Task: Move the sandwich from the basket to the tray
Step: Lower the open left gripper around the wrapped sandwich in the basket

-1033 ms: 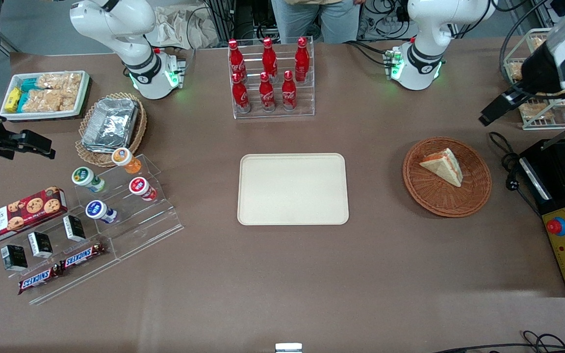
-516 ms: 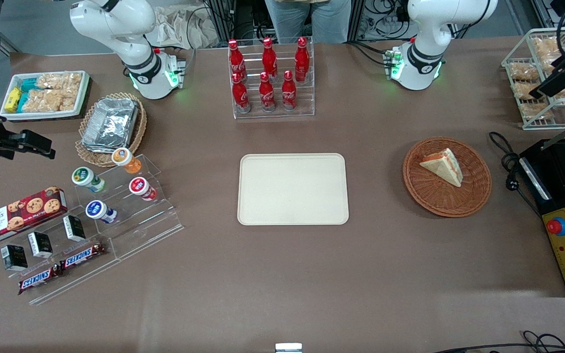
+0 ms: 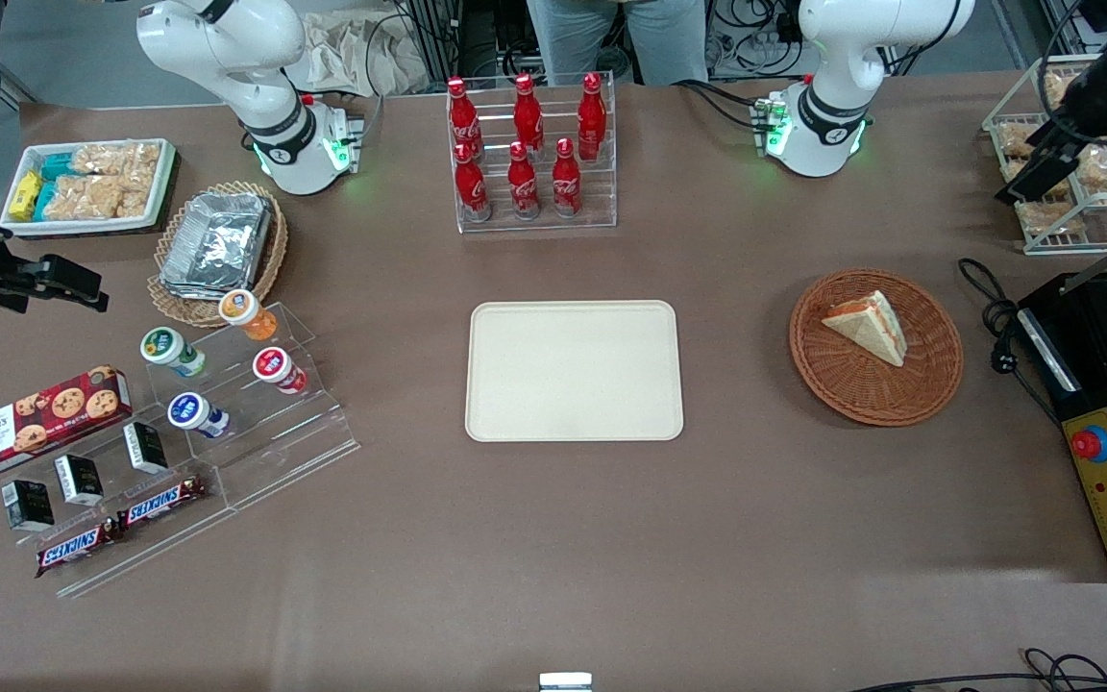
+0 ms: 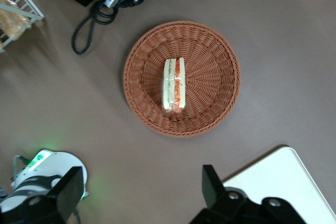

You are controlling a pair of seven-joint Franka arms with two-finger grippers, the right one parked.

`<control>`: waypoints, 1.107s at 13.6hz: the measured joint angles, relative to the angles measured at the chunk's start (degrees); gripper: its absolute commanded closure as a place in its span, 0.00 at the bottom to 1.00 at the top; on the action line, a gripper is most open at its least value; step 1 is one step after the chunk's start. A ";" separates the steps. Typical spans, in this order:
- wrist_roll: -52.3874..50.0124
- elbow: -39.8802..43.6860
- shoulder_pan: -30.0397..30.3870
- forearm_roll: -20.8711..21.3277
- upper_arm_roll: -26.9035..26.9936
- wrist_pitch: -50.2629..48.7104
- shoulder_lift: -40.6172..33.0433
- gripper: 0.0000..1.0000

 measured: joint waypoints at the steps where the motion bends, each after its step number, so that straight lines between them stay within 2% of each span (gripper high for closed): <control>1: -0.47 -1.99 0.00 0.00 -0.24 2.09 0.33 0.00; 5: -0.71 -7.44 0.00 0.00 -0.43 9.42 4.78 0.00; 11: -2.80 -17.52 -0.12 -0.03 -0.67 27.18 11.38 0.00; 15: -5.57 -21.75 -0.29 -0.05 -2.87 38.43 17.82 0.00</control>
